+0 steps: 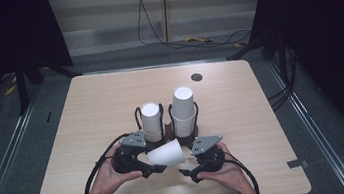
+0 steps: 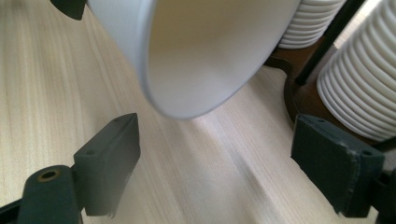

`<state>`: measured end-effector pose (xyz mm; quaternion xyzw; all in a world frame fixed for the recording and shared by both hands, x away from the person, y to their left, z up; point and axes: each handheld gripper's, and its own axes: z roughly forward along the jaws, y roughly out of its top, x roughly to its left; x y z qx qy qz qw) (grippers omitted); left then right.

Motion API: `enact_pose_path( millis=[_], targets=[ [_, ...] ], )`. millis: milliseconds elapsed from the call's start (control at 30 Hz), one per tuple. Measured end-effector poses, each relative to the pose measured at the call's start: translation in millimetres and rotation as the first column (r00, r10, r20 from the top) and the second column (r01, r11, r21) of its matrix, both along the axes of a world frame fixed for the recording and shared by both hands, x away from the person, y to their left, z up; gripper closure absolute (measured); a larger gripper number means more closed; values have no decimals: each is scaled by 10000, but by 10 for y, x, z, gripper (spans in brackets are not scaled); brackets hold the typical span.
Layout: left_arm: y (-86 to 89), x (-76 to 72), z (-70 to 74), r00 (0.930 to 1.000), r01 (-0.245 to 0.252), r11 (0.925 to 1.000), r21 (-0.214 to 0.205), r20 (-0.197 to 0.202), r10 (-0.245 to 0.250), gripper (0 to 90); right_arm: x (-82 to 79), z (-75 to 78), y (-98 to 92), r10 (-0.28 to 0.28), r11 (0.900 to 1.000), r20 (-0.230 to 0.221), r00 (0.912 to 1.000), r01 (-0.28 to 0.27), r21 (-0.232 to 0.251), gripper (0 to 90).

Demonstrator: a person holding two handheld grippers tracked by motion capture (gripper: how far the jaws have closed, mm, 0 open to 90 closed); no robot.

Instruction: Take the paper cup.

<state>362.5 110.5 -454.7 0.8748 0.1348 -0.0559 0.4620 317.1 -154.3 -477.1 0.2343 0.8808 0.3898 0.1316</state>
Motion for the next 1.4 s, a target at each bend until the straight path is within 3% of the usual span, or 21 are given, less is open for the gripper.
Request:
enact_pose_path(
  millis=[167,400,533,600,733,833,900,967,1100,1200,1400],
  targets=[
    [7,-8,-39,9997,-196,9985,-512,103,202,328,-30,3,-39,-86,9994,43,10000,85,350,156],
    [27,-25,-112,9987,-339,9969,-716,361,366,327,-64,-52,-141,-388,9949,33,9992,383,935,154],
    [17,-30,-165,9985,-428,9957,-825,300,454,326,-92,-63,-190,-466,9905,3,9989,461,1293,155],
    [5,-35,-176,9983,-406,9962,-767,386,436,326,-104,-76,-203,-448,9885,-14,9990,446,1442,155],
    [4,-43,-188,9980,-359,9927,-1155,475,416,326,-129,-92,-228,-390,9832,-92,9992,401,1779,153],
    [4,-58,-211,9970,-370,9928,-1140,634,444,326,-153,-81,-232,-288,9785,-61,9996,295,2039,153],
    [14,-73,-228,9973,-268,9913,-1287,647,354,326,-160,-67,-234,-254,9745,15,9997,244,2229,153],
    [13,-80,-234,9971,-277,9912,-1297,672,367,326,-171,-50,-244,-206,9631,27,9998,191,2684,153],
    [15,-82,-237,9961,-180,9896,-1428,825,301,326,-176,-39,-247,-265,9546,91,9996,226,2969,151],
    [15,-90,-250,9971,-89,9885,-1511,728,201,325,-172,-37,-243,-258,9481,116,9996,208,3173,146],
    [6,-112,-312,9961,-62,9861,-1658,863,208,325,-135,2,-260,-233,9279,198,9995,142,3725,137]
  ],
)
